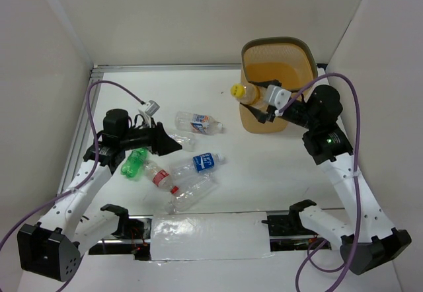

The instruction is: Put the plastic bottles in the bin

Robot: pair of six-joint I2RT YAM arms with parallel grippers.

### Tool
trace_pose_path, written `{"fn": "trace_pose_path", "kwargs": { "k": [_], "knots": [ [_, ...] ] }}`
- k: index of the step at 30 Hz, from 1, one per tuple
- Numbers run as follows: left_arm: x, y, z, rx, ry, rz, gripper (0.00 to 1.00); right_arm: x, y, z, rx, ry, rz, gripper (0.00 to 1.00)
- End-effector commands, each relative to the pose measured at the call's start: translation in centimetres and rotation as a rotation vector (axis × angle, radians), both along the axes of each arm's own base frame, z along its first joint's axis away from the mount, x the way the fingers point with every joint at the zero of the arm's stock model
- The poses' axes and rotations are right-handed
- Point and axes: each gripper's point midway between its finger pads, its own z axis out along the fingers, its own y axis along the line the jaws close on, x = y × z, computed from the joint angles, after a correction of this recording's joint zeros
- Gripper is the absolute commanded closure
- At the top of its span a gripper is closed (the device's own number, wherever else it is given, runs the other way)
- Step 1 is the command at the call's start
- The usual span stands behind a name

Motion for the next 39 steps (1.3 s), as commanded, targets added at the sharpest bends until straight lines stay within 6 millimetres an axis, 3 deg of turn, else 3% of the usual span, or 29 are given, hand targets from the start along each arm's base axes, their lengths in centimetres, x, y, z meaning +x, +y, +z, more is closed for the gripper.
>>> {"fn": "trace_pose_path", "kwargs": {
  "k": [1, 5, 6, 11, 12, 13, 18, 22, 24, 25, 27, 28, 29, 31, 33, 34, 36, 38, 39],
  "knots": [
    [0.1, -0.5, 2.3, -0.041, -0.081, -0.046, 0.37, 2.8, -2.1, 5.2, 0.156, -0.067, -0.172, 0.61],
    [-0.3, -0.9, 2.6, -0.05, -0.088, -0.075, 0.36, 6.9, -4.3, 4.8, 0.191, -0.019, -0.328, 0.58],
    [-0.5, -1.1, 2.6, -0.051, -0.088, -0.084, 0.36, 8.4, -4.5, 3.4, 0.186, 0.026, -0.353, 0.57],
    [-1.1, -1.8, 2.4, -0.054, -0.085, -0.126, 0.31, 12.6, -6.4, 2.1, 0.23, 0.119, -0.48, 0.52],
    [-1.3, -2.0, 2.4, -0.054, -0.084, -0.135, 0.31, 13.7, -6.4, 2.2, 0.225, 0.135, -0.496, 0.46],
    [-1.3, -2.0, 2.4, -0.054, -0.084, -0.136, 0.3, 14.2, -6.5, 1.3, 0.203, 0.182, -0.513, 0.43],
    [-1.4, -2.2, 2.2, -0.053, -0.075, -0.145, 0.27, 16.2, -8.3, 0.1, 0.208, 0.288, -0.573, 0.13],
    [-1.3, -2.5, 1.7, -0.049, -0.055, -0.153, 0.27, 16.3, -8.8, 0.5, 0.22, 0.286, -0.581, 0.06],
    [-1.4, -2.7, 1.4, -0.044, -0.053, -0.165, 0.27, 16.0, -8.5, 0.3, 0.217, 0.314, -0.572, 0.0],
    [-1.4, -2.8, 1.3, -0.038, -0.054, -0.163, 0.26, 14.9, -8.1, 1.7, 0.223, 0.293, -0.535, 0.0],
    [-1.2, -2.8, 1.3, -0.031, -0.063, -0.158, 0.26, 13.9, -7.5, 2.3, 0.222, 0.284, -0.501, 0.0],
    [-1.3, -2.9, 1.0, -0.019, -0.064, -0.159, 0.26, 12.8, -7.0, 2.6, 0.219, 0.279, -0.461, 0.0],
    [-1.6, -3.5, 0.1, 0.01, -0.047, -0.168, 0.26, 9.5, -5.6, 3.8, 0.2, 0.266, -0.391, 0.04],
    [-1.8, -3.9, -0.6, 0.04, -0.034, -0.174, 0.26, 7.1, -4.3, 4.8, 0.18, 0.231, -0.336, 0.12],
    [-1.5, -4.0, -1.1, 0.092, -0.027, -0.149, 0.26, 4.1, -2.2, 3.7, 0.108, 0.256, -0.252, 0.23],
    [-2.2, -4.7, -2.1, 0.125, -0.013, -0.176, 0.26, 2.3, -1.7, 4.2, 0.09, 0.243, -0.213, 0.37],
    [-1.7, -5.2, -2.9, 0.207, -0.023, -0.145, 0.26, 0.1, -0.4, 2.0, 0.032, 0.324, -0.171, 0.49],
    [-3.7, -6.2, -4.7, 0.295, 0.011, -0.193, 0.26, -1.1, -0.1, -0.3, -0.024, 0.413, -0.144, 0.6],
    [-3.2, -6.2, -4.9, 0.348, -0.005, -0.155, 0.26, -1.7, 0.1, -1.6, -0.062, 0.438, -0.13, 0.6]
  ]
}}
